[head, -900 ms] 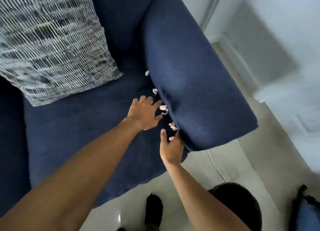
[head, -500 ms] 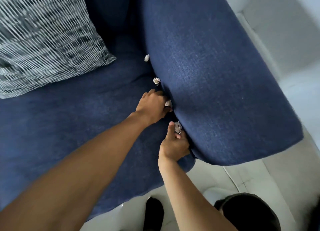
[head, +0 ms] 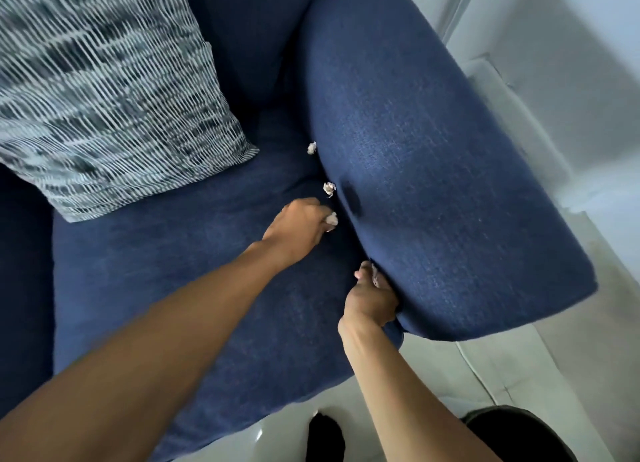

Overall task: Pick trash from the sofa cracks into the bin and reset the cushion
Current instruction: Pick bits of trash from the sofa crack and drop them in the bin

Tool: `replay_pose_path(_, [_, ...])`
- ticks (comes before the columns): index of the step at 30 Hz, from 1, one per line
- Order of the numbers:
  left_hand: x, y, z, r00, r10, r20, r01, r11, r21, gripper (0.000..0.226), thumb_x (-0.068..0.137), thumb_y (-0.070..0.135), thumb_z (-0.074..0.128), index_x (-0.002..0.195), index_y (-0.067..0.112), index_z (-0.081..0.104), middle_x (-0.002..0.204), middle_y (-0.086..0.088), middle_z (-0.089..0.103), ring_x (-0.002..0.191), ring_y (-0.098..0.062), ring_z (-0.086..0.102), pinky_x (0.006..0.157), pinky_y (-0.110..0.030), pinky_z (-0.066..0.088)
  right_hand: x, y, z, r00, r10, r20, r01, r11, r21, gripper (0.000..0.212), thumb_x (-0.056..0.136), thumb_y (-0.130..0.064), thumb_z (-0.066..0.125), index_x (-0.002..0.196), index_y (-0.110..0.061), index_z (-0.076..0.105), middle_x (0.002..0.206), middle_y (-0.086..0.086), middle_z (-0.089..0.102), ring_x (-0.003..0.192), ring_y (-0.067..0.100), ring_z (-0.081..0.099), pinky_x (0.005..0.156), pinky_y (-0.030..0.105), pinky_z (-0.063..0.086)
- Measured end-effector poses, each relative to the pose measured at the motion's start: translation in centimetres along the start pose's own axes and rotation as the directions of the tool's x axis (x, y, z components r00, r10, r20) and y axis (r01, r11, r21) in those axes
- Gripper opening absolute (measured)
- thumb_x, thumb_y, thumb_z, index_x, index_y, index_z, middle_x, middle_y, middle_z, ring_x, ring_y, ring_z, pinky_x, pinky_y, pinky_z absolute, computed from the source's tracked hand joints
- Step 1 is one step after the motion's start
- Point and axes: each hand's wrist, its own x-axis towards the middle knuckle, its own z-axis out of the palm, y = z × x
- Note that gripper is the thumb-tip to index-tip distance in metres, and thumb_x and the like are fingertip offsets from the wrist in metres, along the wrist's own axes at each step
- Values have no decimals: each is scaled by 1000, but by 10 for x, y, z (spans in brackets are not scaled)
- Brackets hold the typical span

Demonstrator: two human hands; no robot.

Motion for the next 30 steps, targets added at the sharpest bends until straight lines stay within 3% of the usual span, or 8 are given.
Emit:
replay_pose_path(3, [-17, 8, -36, 999, 0, -38, -1, 999, -38, 8, 88, 12, 67, 90, 14, 74, 84, -1, 61, 72, -23, 61, 69, -41, 54, -23, -18, -11, 982, -119, 143, 130, 989, -66, 16, 96, -16, 66, 81, -19, 72, 77, -7, 69, 73, 10, 61, 68, 15, 44])
replay_pose_path(8, [-43, 36, -108, 994, 81, -72, -85, 995, -56, 7, 88, 9, 68, 91, 11, 74, 83, 1, 56, 66, -16, 52, 66, -27, 45, -61, -72, -29, 865, -352, 358, 417, 900, -124, 15, 91, -31, 72, 78, -24, 73, 68, -7, 69, 52, 2, 57, 62, 17, 49])
replay_pose_path(15, [-77, 88, -182, 966, 218, -137, -222, 975, -15, 4, 85, 8, 73, 88, 8, 75, 77, -2, 60, 64, -11, 50, 68, -25, 47, -113, -151, -72, 759, -454, 467, 577, 801, -159, 13, 88, -30, 74, 86, -17, 79, 71, -1, 73, 57, 1, 59, 67, 23, 52])
replay_pose_path(19, [-91, 119, -203, 958, 269, -103, -272, 962, -18, 4, 85, 7, 72, 87, 9, 75, 73, 9, 53, 62, -1, 50, 65, -9, 38, -131, -185, -107, 697, -500, 514, 656, 733, -178, 15, 88, -29, 74, 85, -16, 78, 73, 1, 72, 61, 7, 56, 66, 21, 49])
replay_pose_path(20, [-92, 127, -206, 954, 285, -93, -287, 958, -11, 4, 86, 7, 72, 88, 9, 74, 74, 9, 54, 63, -1, 51, 66, -10, 38, -132, -192, -117, 684, -510, 521, 675, 714, -188, 15, 88, -29, 74, 84, -16, 78, 76, 4, 73, 61, 8, 55, 65, 20, 48])
replay_pose_path(23, [-91, 148, -206, 945, 322, -64, -322, 947, 12, 6, 86, 7, 70, 90, 8, 75, 80, -2, 64, 69, -15, 58, 72, -31, 49, -129, -207, -145, 654, -551, 518, 724, 655, -218, 16, 88, -28, 74, 78, -17, 77, 73, -1, 73, 60, 2, 56, 68, 24, 49])
replay_pose_path(26, [-89, 170, -198, 937, 345, -58, -345, 938, 15, 9, 86, 6, 70, 91, 11, 75, 79, 3, 60, 71, -15, 57, 72, -33, 51, -122, -216, -175, 645, -571, 508, 746, 615, -256, 15, 89, -25, 75, 74, -20, 75, 65, -14, 69, 60, -6, 58, 68, 14, 45])
replay_pose_path(30, [-89, 205, -169, 920, 392, -13, -391, 920, 18, 9, 87, 4, 69, 90, 10, 74, 83, -2, 65, 74, -21, 62, 72, -34, 51, -105, -217, -226, 666, -597, 448, 739, 612, -281, 9, 87, -20, 77, 88, -12, 79, 64, -18, 66, 56, -9, 57, 61, 6, 40])
